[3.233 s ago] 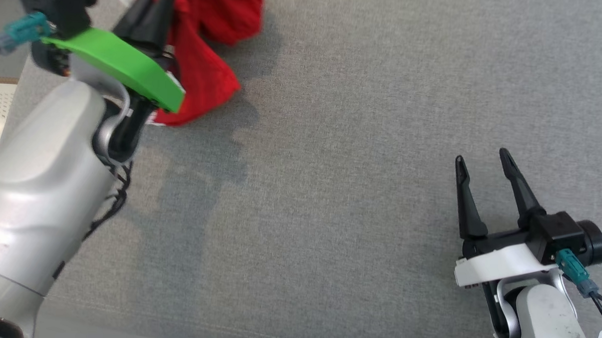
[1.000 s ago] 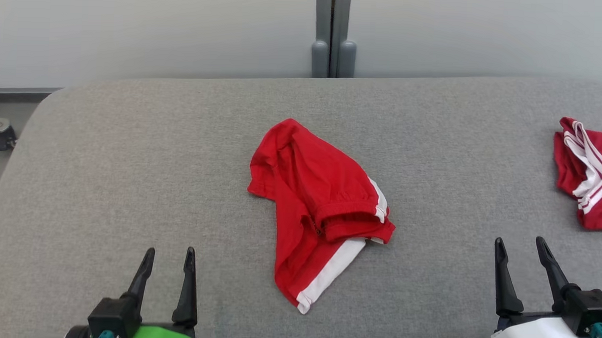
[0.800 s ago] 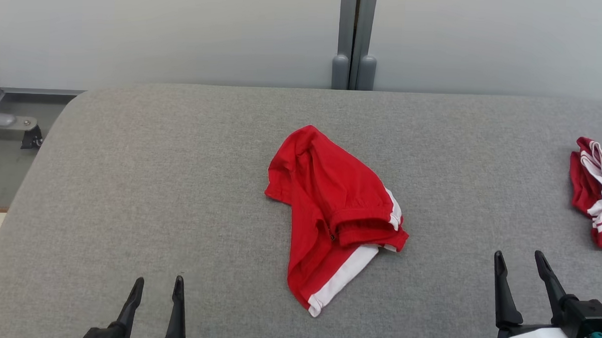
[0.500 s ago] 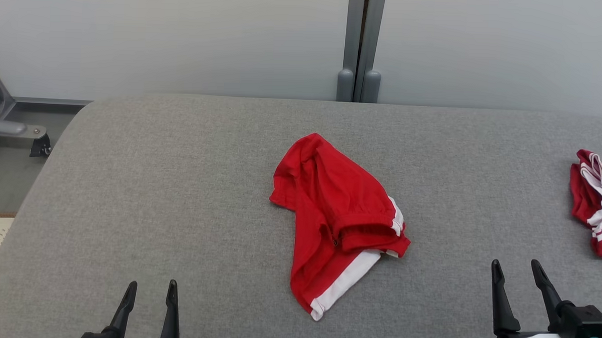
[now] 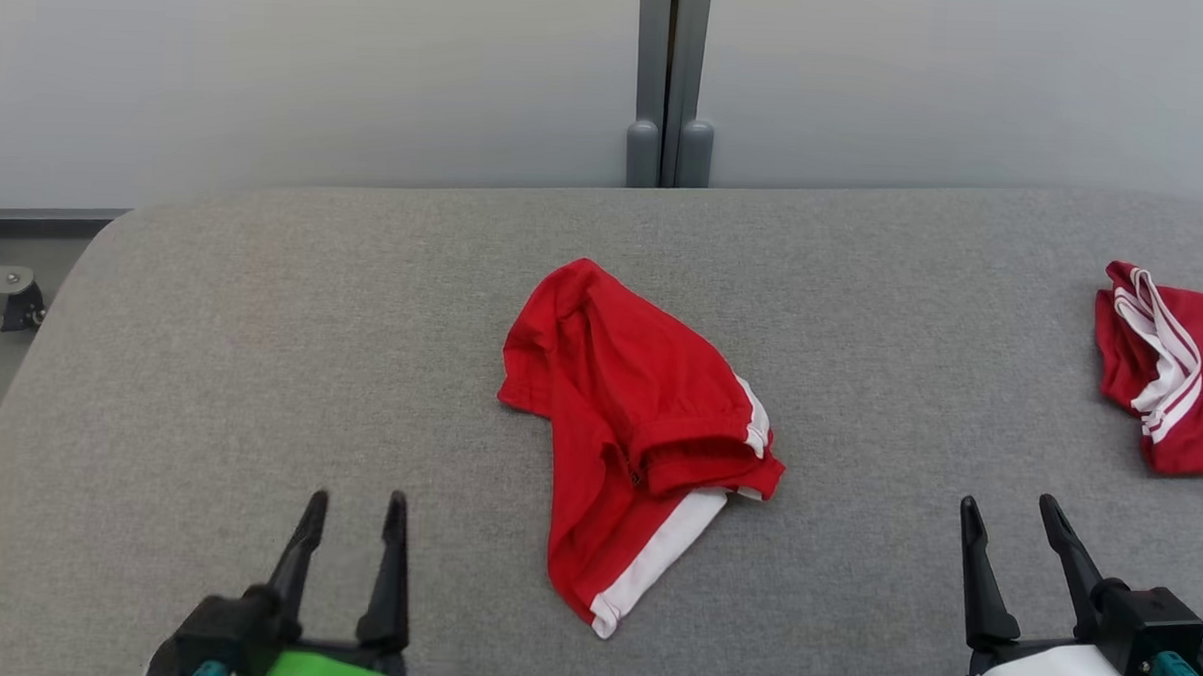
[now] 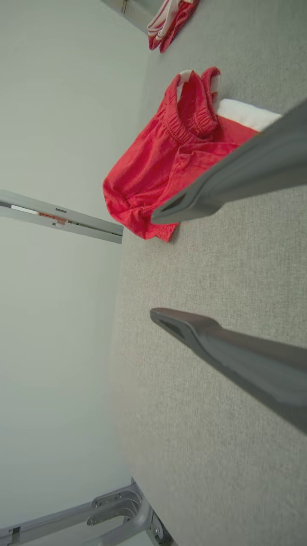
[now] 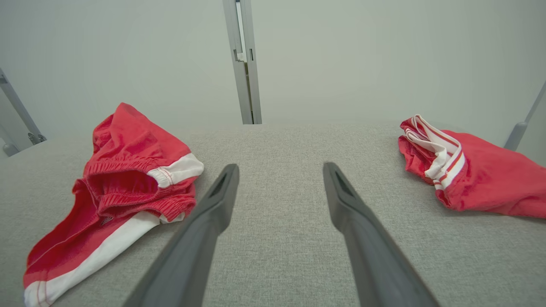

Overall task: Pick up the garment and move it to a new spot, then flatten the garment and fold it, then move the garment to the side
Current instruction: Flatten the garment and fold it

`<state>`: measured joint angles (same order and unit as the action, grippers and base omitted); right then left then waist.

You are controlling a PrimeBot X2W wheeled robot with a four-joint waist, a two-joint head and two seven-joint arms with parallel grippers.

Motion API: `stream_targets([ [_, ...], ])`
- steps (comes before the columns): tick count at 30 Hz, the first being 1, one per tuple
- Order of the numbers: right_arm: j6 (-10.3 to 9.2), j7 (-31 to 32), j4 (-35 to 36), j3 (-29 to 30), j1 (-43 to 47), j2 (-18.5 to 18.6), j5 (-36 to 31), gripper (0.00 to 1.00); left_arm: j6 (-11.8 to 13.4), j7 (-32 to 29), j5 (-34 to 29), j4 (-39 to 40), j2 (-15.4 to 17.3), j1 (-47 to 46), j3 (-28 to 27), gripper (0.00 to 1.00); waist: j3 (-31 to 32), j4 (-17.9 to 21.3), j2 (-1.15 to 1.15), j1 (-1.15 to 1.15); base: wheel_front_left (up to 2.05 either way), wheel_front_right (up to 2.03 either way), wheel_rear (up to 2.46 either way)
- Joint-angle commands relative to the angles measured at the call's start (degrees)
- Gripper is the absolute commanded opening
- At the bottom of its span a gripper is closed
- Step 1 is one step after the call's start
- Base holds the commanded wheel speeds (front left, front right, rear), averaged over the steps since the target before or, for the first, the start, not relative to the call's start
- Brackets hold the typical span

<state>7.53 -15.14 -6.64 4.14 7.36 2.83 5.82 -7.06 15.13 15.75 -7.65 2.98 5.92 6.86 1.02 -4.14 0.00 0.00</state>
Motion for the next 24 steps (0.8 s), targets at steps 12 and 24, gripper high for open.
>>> stream_targets([
  [12, -0.09, 0.0, 1.9, -3.4, -7.6, 0.1, 2.6, 1.0, 0.0, -7.0, 12.9, -7.9, 0.1, -21.9, 26.9, 1.0, -10.1, 11.3, 0.0, 0.0, 0.0, 0.0, 0.0],
  [24, -0.09, 0.0, 2.7, -2.5, -7.5, 0.1, 3.6, 1.0, 7.1, -9.8, 14.9, -18.5, 0.1, -27.8, 31.5, 1.0, -13.0, 17.6, 0.0, 0.0, 0.0, 0.0, 0.0],
])
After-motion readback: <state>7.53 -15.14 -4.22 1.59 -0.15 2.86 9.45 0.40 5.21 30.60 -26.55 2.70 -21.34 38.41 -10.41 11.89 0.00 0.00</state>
